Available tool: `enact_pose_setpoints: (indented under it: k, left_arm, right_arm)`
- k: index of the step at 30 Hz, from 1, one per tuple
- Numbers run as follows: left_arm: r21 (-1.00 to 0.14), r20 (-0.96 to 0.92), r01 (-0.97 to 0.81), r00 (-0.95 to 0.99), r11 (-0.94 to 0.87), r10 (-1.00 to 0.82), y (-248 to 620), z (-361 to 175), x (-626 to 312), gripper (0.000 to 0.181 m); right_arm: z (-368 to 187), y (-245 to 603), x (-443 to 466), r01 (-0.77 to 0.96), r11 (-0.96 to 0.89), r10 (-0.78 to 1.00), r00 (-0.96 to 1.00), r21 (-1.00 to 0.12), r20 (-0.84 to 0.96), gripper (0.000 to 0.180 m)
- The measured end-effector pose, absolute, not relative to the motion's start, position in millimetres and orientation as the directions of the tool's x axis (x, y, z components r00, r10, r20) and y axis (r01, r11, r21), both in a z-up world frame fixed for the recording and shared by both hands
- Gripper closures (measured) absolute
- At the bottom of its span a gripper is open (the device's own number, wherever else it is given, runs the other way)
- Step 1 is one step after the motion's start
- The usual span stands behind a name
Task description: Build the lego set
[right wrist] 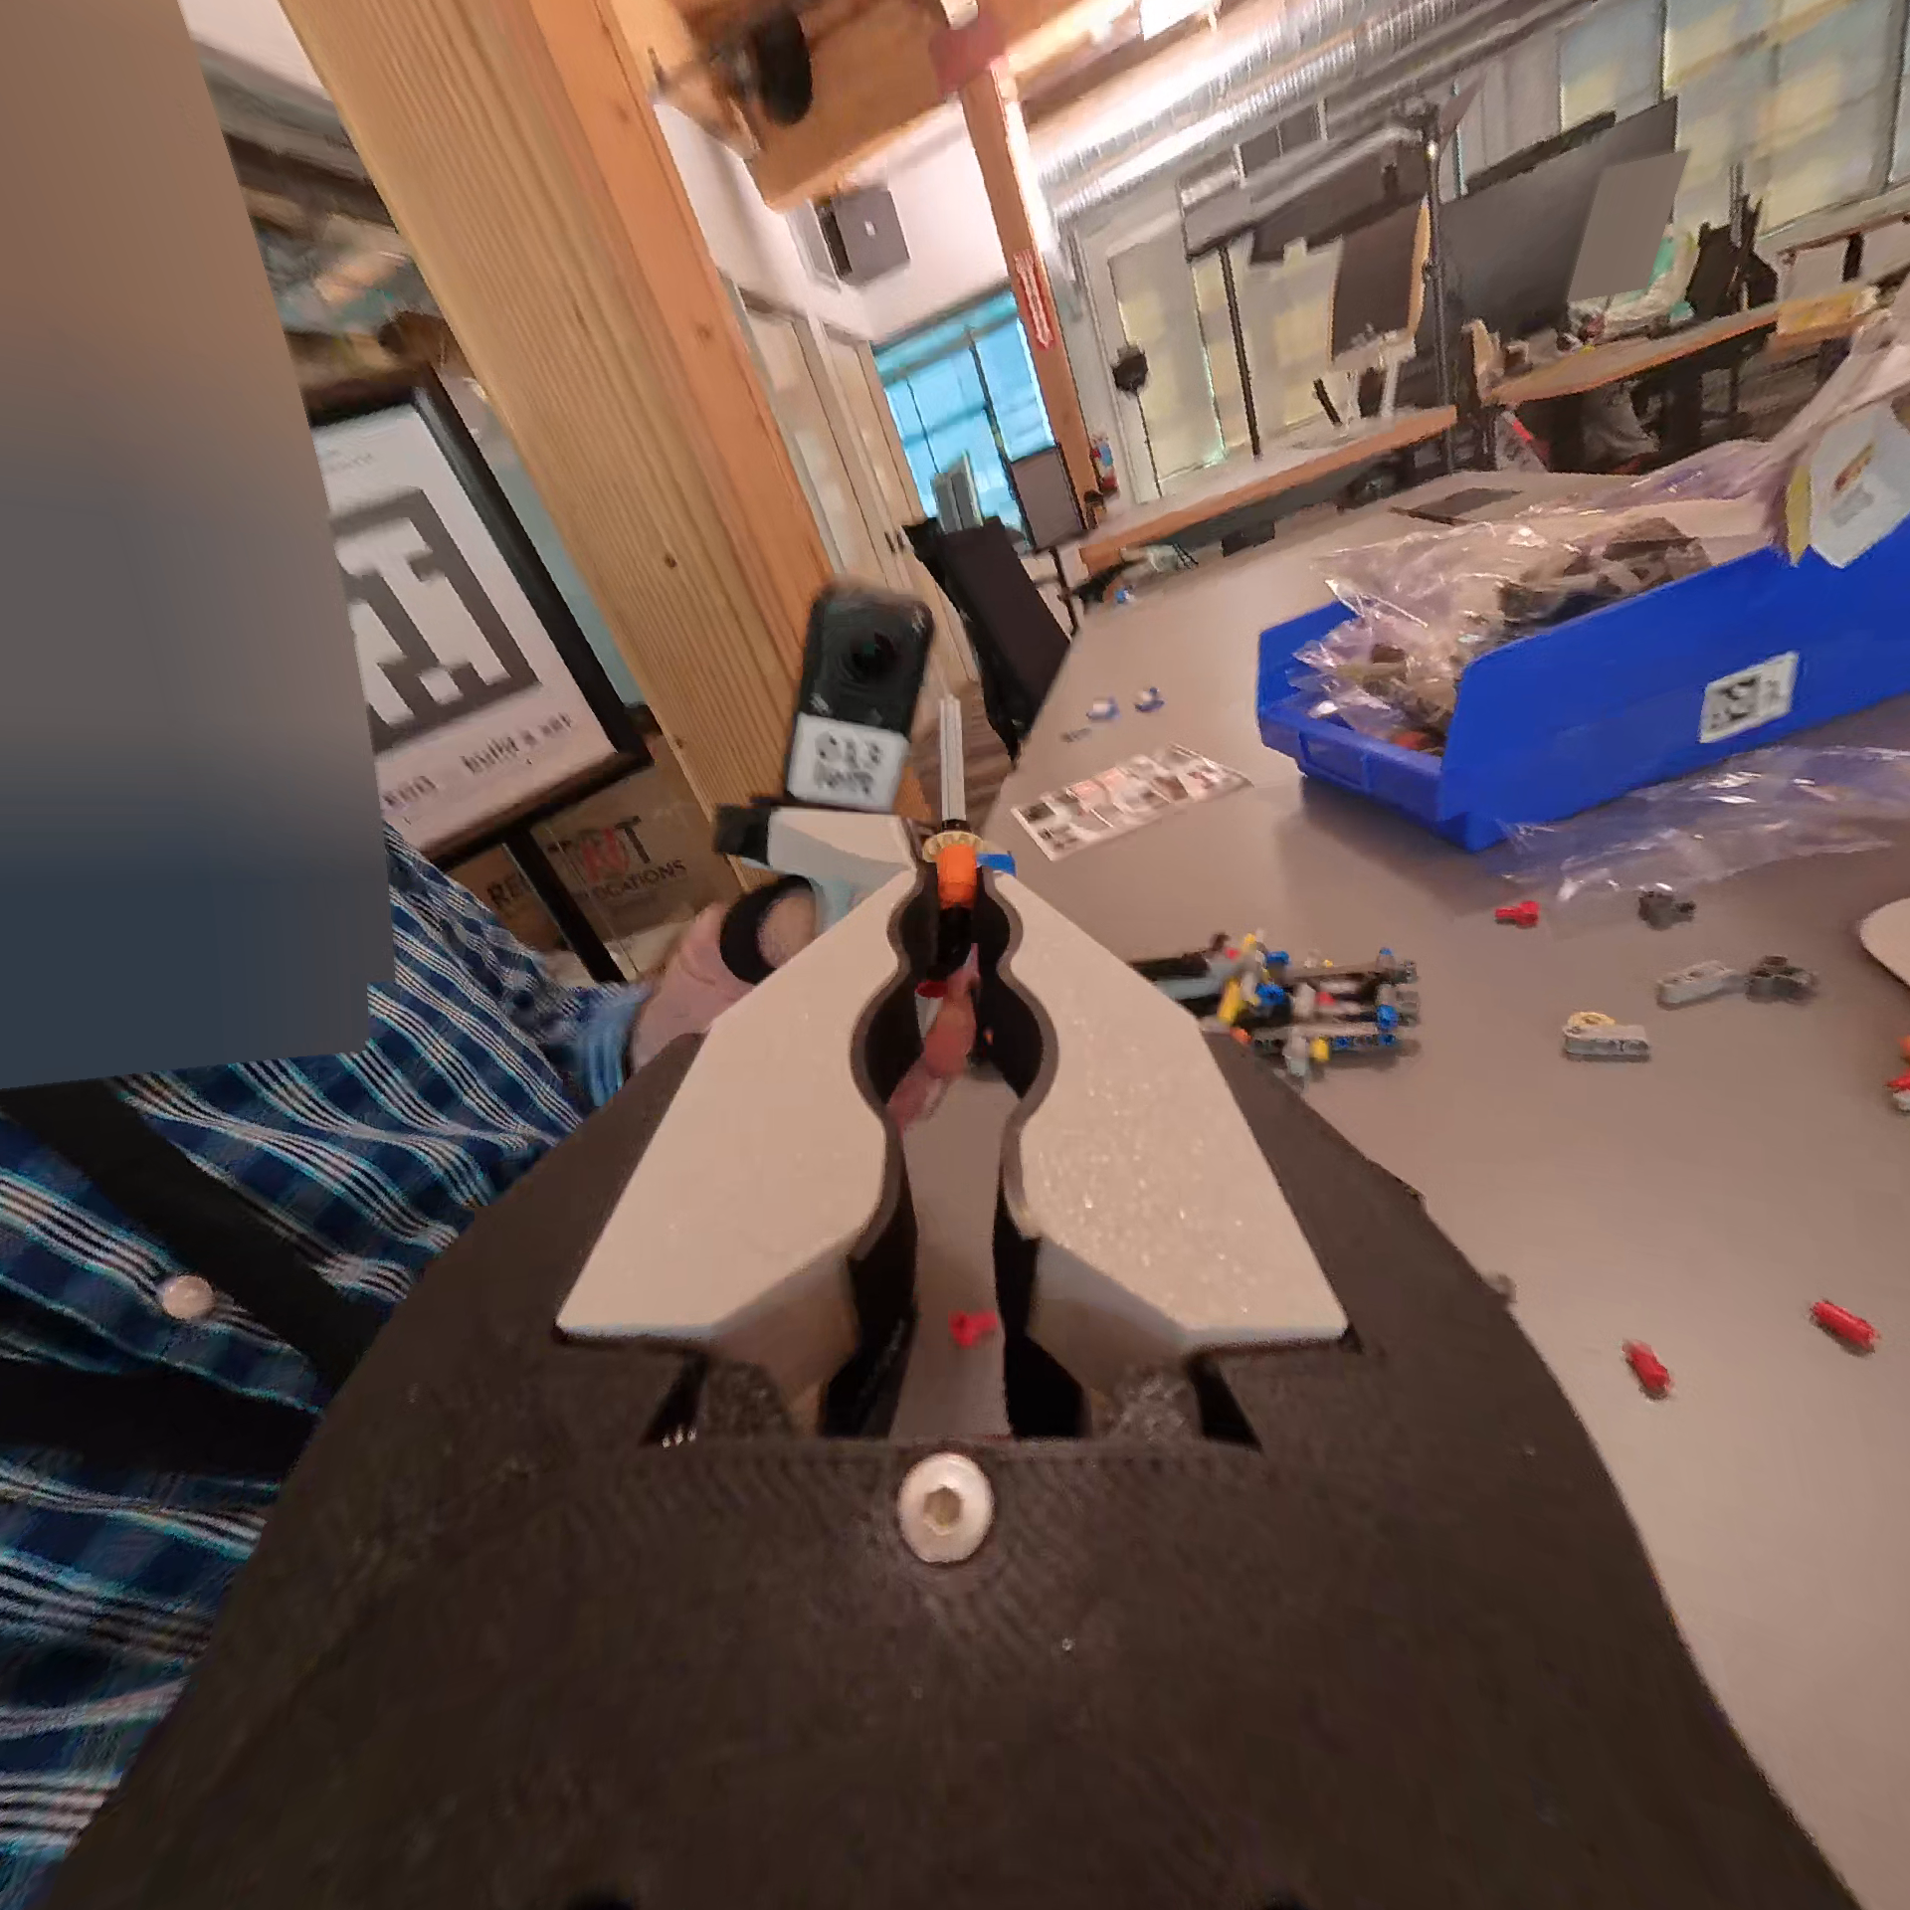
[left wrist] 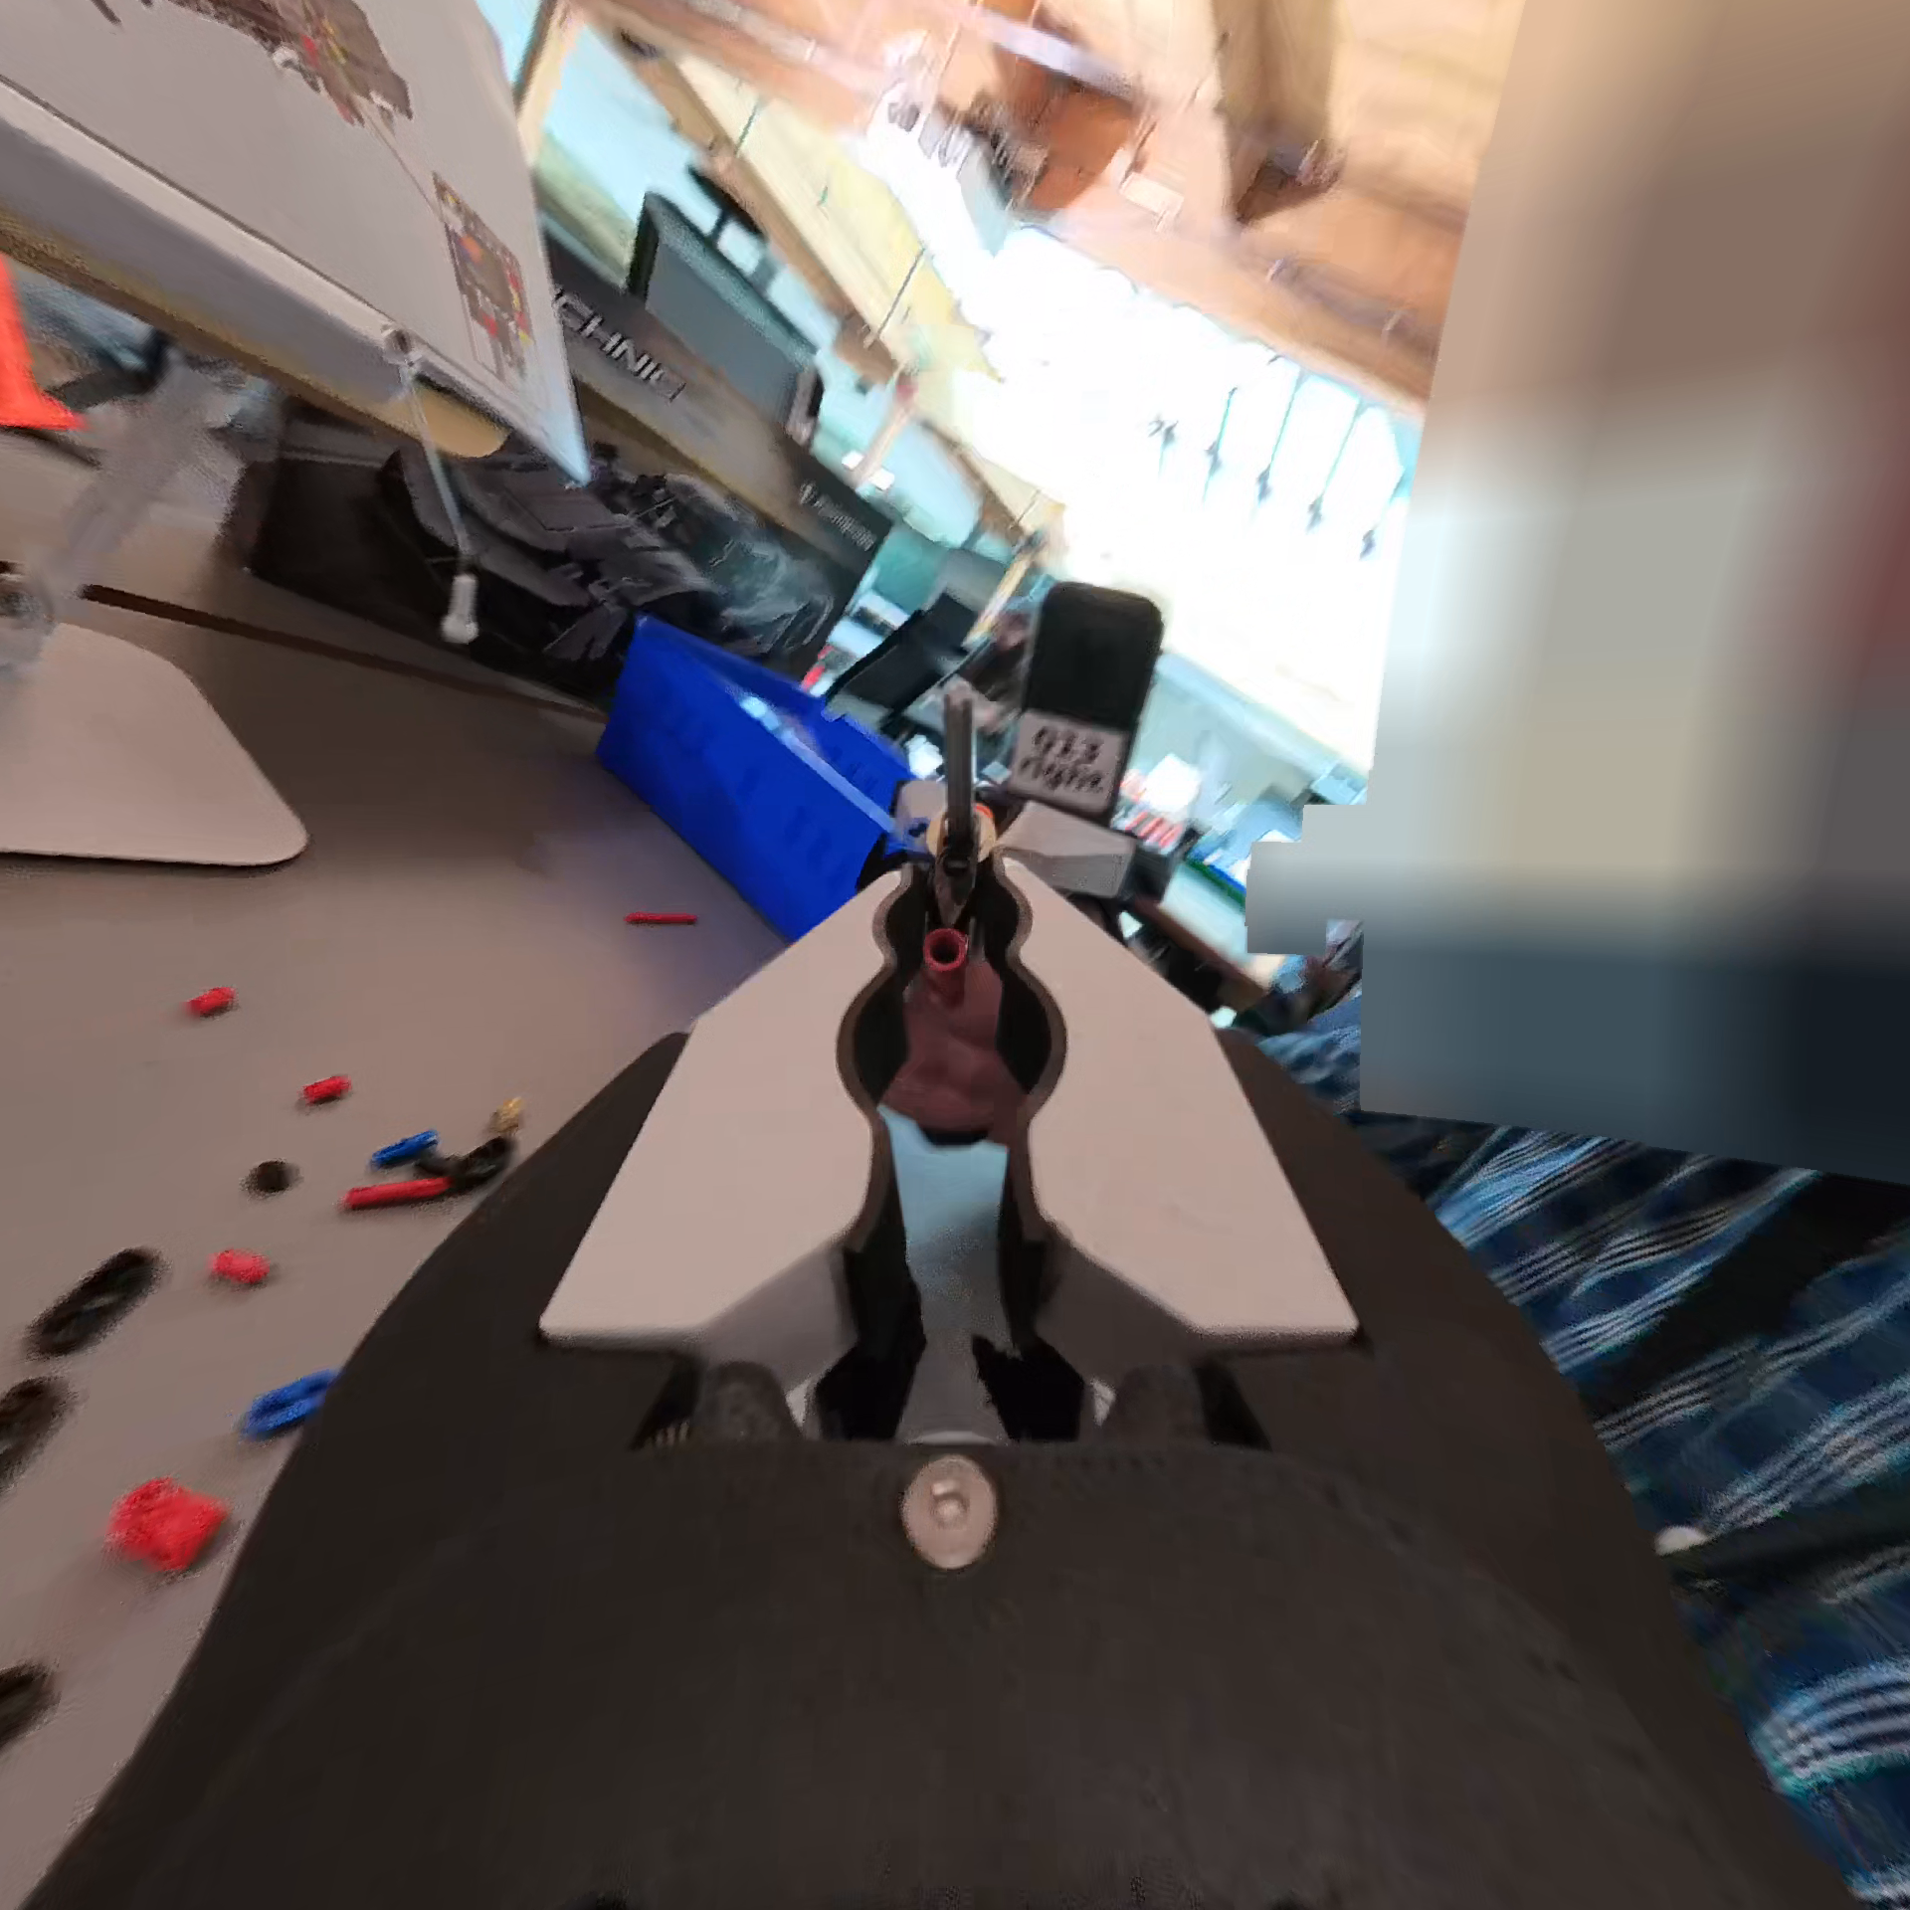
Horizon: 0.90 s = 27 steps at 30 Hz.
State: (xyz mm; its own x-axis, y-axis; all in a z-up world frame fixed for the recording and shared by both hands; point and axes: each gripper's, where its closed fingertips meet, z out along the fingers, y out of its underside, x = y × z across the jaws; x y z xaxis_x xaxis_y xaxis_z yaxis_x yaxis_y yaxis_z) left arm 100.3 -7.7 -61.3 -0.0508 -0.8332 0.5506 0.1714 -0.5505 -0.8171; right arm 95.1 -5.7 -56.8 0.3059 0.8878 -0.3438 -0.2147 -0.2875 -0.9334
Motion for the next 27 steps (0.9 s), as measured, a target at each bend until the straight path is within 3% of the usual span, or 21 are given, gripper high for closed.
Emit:
enact_pose_setpoints:
  k: [5, 10, 16, 18, 23, 27]
  left_arm:
    - [-0.87, 0.491, 0.095, 0.073, -0.484, -0.868, -3, -73, 100, 0.172]
    - [-0.88, 0.476, 0.078, 0.129, -0.469, -0.87, 3, -72, 99, 0.172]
    - [-0.806, 0.591, 0.124, 0.093, -0.579, -0.802, 12, -76, 98, 0.171]
    - [-0.741, 0.664, 0.154, 0.026, -0.654, -0.747, 12, -74, 97, 0.172]
    - [-0.635, 0.738, 0.226, -0.106, -0.738, -0.667, 14, -65, 99, 0.172]
    - [-0.581, 0.765, 0.244, -0.16, -0.776, -0.623, 14, -65, 102, 0.171]
  right_arm:
    - [-70, -3, 97, 0.041, -0.095, 0.872, 0.486, -0.995, -0.063, 0.175]
    - [-68, 2, 97, 0.307, 0.09, 0.754, 0.6, -0.947, 0.266, 0.176]
    - [-70, 9, 96, 0.703, 0.292, 0.451, 0.497, -0.648, 0.742, 0.175]
    - [-68, 9, 94, 0.711, 0.294, 0.424, 0.501, -0.638, 0.754, 0.175]
    - [-57, 12, 94, 0.514, 0.237, 0.5, 0.663, -0.824, 0.557, 0.175]
    - [-56, 13, 95, 0.579, 0.256, 0.427, 0.65, -0.774, 0.628, 0.175]
